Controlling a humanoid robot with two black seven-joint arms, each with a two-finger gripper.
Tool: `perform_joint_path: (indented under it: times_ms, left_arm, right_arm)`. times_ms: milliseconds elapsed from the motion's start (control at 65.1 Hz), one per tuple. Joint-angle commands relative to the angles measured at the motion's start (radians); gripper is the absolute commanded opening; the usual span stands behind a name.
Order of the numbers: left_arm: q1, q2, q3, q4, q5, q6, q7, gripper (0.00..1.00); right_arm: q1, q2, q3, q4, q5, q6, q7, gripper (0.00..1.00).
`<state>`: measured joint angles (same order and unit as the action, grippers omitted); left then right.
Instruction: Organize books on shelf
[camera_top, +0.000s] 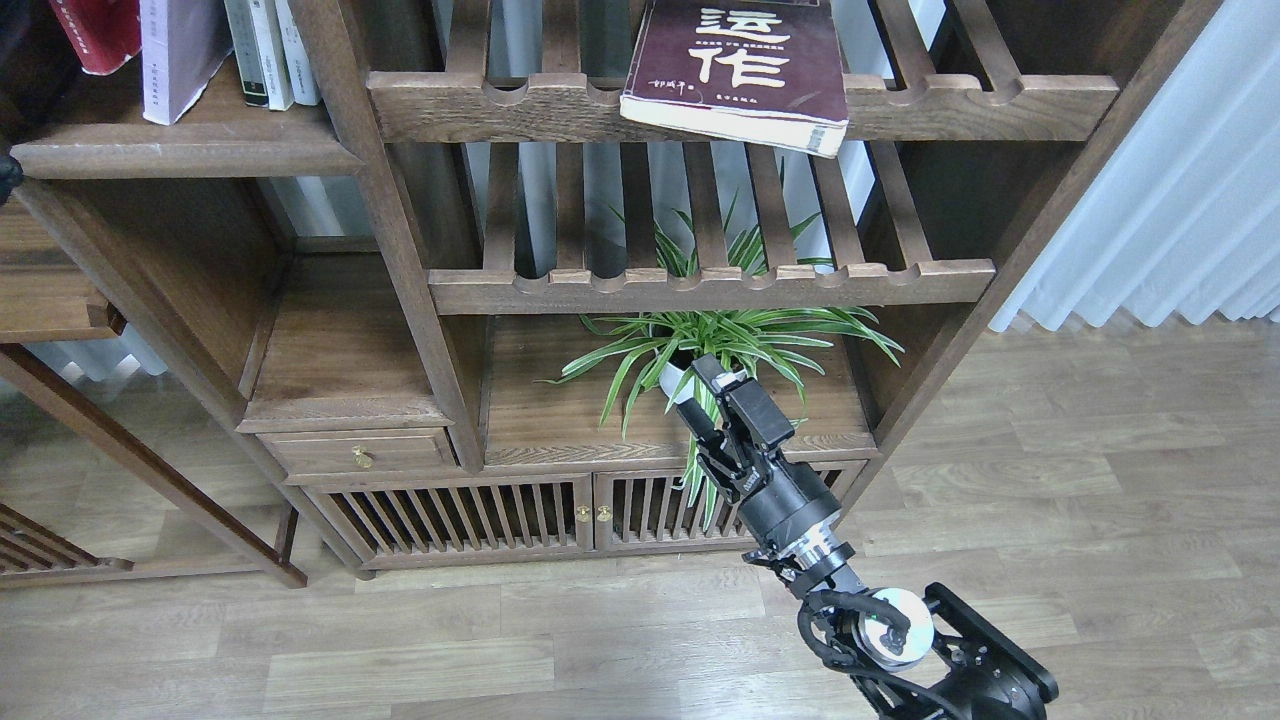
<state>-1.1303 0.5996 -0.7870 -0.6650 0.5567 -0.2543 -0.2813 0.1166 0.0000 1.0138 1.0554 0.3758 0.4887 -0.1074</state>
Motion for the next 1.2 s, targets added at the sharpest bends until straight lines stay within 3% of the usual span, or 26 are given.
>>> perform_joint_path:
  times_ms: [0, 15, 123, 338, 599, 830, 1045, 1183]
  left_arm:
    - [0.000, 0.009, 0.012, 0.002, 0.034, -0.003, -0.015, 0.18]
    - [0.001, 0.011, 0.012, 0.004, 0.048, -0.003, -0.025, 0.23]
    - [0.001, 0.012, 0.015, 0.013, 0.063, -0.005, -0.041, 0.26]
    - [0.001, 0.014, 0.018, 0.016, 0.075, -0.005, -0.042, 0.45]
    - [-0.003, -0.001, -0.001, 0.015, 0.072, -0.006, -0.053, 0.50]
    - [-0.062, -0.006, -0.023, -0.018, 0.057, -0.011, -0.094, 0.56]
    - [-0.039, -0.009, -0.081, -0.122, -0.029, -0.025, -0.125, 0.65]
    - [0.041, 0.040, -0.156, -0.326, -0.121, -0.020, -0.105, 0.65]
  right_arm:
    - [0.000, 0.000, -0.001, 0.000, 0.000, 0.000, 0.000, 0.89]
    - [0.000, 0.000, -0.001, 0.000, 0.000, 0.000, 0.000, 0.89]
    - [-0.002, 0.000, 0.000, 0.000, 0.000, 0.000, 0.000, 0.89]
    - [0.000, 0.000, -0.001, 0.000, 0.000, 0.000, 0.000, 0.89]
    - [-0.002, 0.000, -0.001, 0.000, 0.000, 0.000, 0.000, 0.89]
    - [-0.005, 0.000, 0.002, 0.000, 0.000, 0.000, 0.000, 0.90]
    - [-0.002, 0.000, 0.005, 0.000, 0.000, 0.000, 0.000, 0.90]
    - [-0.003, 0.000, 0.014, 0.000, 0.000, 0.000, 0.000, 0.90]
